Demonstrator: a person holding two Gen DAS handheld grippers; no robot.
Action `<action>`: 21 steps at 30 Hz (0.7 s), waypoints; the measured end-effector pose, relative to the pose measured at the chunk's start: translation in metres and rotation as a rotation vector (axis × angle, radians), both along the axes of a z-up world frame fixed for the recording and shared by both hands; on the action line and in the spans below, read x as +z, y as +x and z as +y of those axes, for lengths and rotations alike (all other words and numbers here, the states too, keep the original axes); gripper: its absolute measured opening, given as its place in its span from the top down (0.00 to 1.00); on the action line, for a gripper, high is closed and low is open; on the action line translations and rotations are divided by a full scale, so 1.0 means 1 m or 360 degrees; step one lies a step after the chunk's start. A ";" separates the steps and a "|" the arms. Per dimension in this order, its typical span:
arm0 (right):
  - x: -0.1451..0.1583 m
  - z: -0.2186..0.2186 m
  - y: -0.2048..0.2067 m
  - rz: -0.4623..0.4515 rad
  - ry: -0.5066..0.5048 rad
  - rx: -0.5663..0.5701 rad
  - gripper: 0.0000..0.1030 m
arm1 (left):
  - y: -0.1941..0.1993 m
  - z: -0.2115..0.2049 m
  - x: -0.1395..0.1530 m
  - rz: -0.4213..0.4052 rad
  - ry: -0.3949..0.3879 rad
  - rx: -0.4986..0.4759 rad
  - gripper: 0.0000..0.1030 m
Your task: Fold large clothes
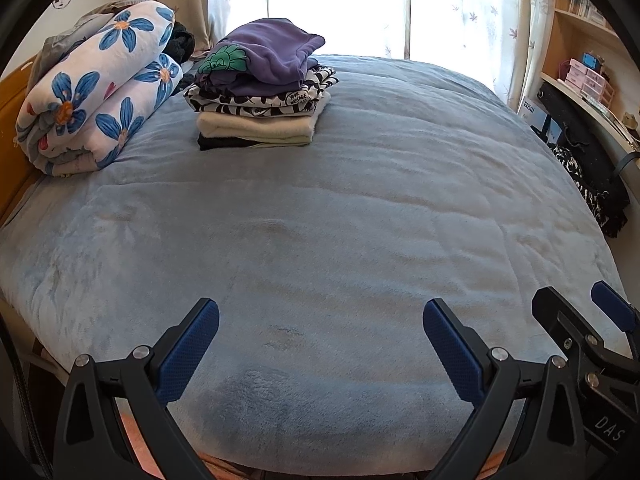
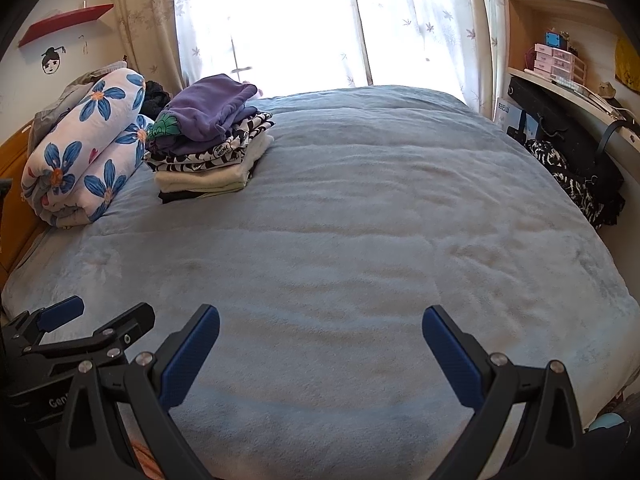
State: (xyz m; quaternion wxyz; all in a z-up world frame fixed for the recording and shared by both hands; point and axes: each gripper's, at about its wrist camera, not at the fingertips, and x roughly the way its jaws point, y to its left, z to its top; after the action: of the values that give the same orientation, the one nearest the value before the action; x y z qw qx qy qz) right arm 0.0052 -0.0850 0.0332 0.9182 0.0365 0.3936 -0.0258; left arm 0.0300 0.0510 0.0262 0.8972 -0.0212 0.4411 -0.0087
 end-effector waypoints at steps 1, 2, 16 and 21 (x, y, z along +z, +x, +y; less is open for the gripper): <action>0.000 0.000 0.000 0.0002 0.0000 -0.0001 0.01 | 0.000 0.000 0.000 0.0001 -0.0001 0.0000 0.02; 0.000 0.000 0.000 0.0001 -0.0001 0.0000 0.01 | 0.000 0.000 -0.001 0.0004 0.0000 0.0001 0.02; -0.005 0.002 0.001 0.0011 0.0000 0.0005 0.01 | -0.003 0.001 -0.002 0.0007 0.0001 0.0014 0.02; -0.006 0.003 0.001 0.0012 0.0005 0.0003 0.01 | -0.004 0.001 -0.002 0.0007 0.0004 0.0017 0.02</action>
State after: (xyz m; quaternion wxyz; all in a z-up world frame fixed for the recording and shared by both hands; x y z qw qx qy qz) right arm 0.0063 -0.0824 0.0271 0.9167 0.0375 0.3971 -0.0245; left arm 0.0258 0.0519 0.0237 0.8963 -0.0224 0.4428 -0.0032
